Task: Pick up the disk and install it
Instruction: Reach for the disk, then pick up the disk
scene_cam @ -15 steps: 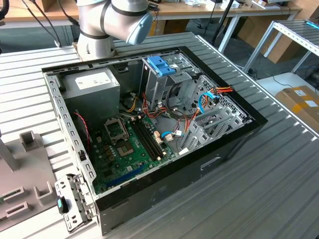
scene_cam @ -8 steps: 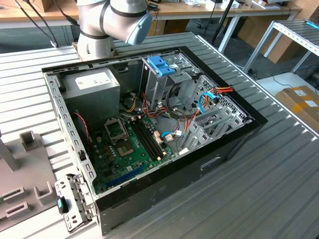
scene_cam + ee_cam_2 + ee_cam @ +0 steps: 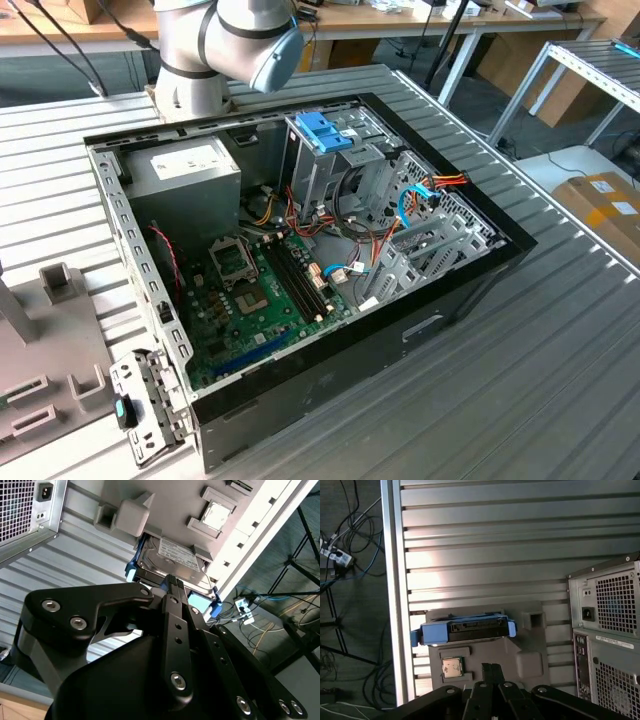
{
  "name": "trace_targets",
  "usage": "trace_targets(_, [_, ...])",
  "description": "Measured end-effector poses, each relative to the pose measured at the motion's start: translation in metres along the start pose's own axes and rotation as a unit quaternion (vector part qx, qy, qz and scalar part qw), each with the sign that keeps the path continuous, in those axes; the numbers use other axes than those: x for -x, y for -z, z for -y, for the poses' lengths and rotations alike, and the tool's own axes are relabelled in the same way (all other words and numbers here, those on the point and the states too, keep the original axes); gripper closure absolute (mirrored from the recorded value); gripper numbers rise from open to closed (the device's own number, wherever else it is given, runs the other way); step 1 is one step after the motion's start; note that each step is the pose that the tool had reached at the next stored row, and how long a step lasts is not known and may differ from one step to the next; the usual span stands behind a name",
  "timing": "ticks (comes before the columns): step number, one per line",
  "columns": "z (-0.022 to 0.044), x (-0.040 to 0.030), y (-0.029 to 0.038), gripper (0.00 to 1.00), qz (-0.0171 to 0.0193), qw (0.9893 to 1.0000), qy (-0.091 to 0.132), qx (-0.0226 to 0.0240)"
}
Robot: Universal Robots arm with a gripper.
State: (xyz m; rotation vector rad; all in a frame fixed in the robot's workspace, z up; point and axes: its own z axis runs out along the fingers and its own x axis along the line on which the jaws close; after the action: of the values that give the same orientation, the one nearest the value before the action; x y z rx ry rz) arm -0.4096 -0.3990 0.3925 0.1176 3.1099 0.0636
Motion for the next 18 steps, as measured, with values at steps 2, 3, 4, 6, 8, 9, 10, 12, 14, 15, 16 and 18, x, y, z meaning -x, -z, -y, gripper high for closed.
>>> trace_targets(2, [0.0000, -0.0002, 0.0000, 0.89, 0.0000, 1.0000, 0.000, 0.0000])
trace_targets(3, [0.0000, -0.0003, 0.0000, 0.89, 0.0000, 1.0000, 0.000, 0.0000])
trace_targets(4, [0.0000, -0.0003, 0.0000, 0.89, 0.0000, 1.0000, 0.000, 0.0000])
trace_targets(6, [0.0000, -0.0003, 0.0000, 0.89, 0.0000, 1.0000, 0.000, 0.0000])
trace_targets(8, [0.0000, -0.0004, 0.0000, 0.89, 0.0000, 1.0000, 0.000, 0.0000])
trace_targets(9, [0.0000, -0.0004, 0.0000, 0.89, 0.0000, 1.0000, 0.000, 0.0000])
trace_targets(10, [0.0000, -0.0004, 0.0000, 0.89, 0.0000, 1.0000, 0.000, 0.0000])
trace_targets(12, [0.0000, -0.0005, 0.0000, 0.89, 0.0000, 1.0000, 0.000, 0.0000])
trace_targets(14, [0.0000, -0.0006, 0.0000, 0.89, 0.0000, 1.0000, 0.000, 0.0000])
trace_targets(15, [0.0000, -0.0006, 0.0000, 0.76, 0.0000, 1.0000, 0.000, 0.0000])
trace_targets(16, [0.0000, -0.0006, 0.0000, 0.64, 0.0000, 1.0000, 0.000, 0.0000])
trace_targets(18, [0.0000, -0.0007, 0.0000, 0.58, 0.0000, 1.0000, 0.000, 0.0000])
